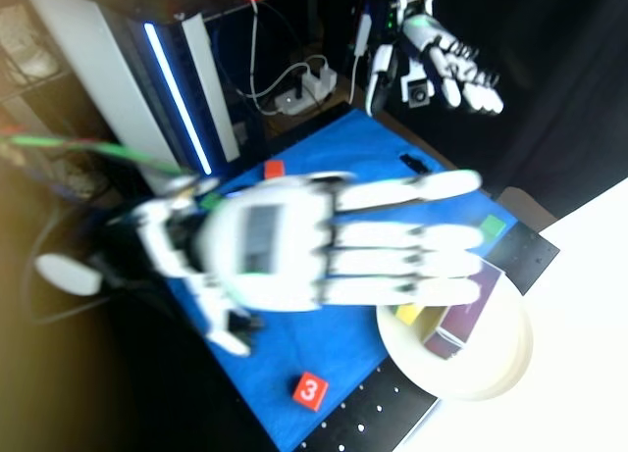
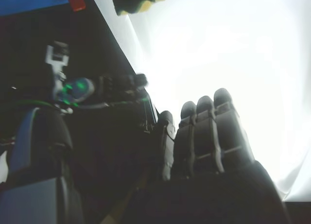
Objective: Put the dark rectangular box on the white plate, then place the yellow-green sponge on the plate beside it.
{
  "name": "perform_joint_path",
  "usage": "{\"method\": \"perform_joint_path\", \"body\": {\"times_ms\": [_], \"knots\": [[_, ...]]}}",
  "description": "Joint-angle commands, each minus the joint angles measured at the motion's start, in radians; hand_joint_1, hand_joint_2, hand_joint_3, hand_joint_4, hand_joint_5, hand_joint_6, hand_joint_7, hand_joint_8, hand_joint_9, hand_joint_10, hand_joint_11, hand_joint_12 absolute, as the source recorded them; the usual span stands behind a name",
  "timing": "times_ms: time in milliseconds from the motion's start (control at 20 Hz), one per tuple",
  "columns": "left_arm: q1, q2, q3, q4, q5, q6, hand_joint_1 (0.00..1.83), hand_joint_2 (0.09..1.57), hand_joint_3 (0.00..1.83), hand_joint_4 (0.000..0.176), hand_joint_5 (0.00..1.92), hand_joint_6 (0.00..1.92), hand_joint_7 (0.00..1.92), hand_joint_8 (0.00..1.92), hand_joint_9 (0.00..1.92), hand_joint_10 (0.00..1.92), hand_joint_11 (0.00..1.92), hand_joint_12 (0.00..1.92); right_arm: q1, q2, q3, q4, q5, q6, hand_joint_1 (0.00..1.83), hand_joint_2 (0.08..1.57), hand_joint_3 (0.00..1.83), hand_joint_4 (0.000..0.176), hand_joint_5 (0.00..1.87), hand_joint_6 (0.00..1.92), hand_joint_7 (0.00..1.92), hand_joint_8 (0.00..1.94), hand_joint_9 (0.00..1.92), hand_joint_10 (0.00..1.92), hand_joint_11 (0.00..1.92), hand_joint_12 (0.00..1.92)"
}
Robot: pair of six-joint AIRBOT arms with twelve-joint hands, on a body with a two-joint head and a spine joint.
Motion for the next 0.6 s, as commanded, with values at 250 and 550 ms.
{"method": "perform_joint_path", "body": {"times_ms": [250,550], "knots": [[0.088,0.058,-0.059,-0.004,-0.263,-0.024,0.86,0.91,0.0,0.082,0.1,0.0,0.06,0.0,0.0,0.0,0.0,0.0,-0.298,0.139,-0.184,0.225,0.516,0.003,0.85,0.9,0.01,0.118,0.15,0.0,0.16,0.0,0.09,0.0,0.0,0.2],[0.159,0.07,-0.075,-0.061,-0.324,-0.047,0.76,0.92,0.0,0.108,0.09,0.0,0.06,0.0,0.01,0.01,0.0,0.0,-0.584,0.208,-0.306,0.449,0.696,0.003,0.75,0.81,0.0,0.117,0.22,0.01,0.17,0.0,0.14,0.0,0.0,0.17]]}}
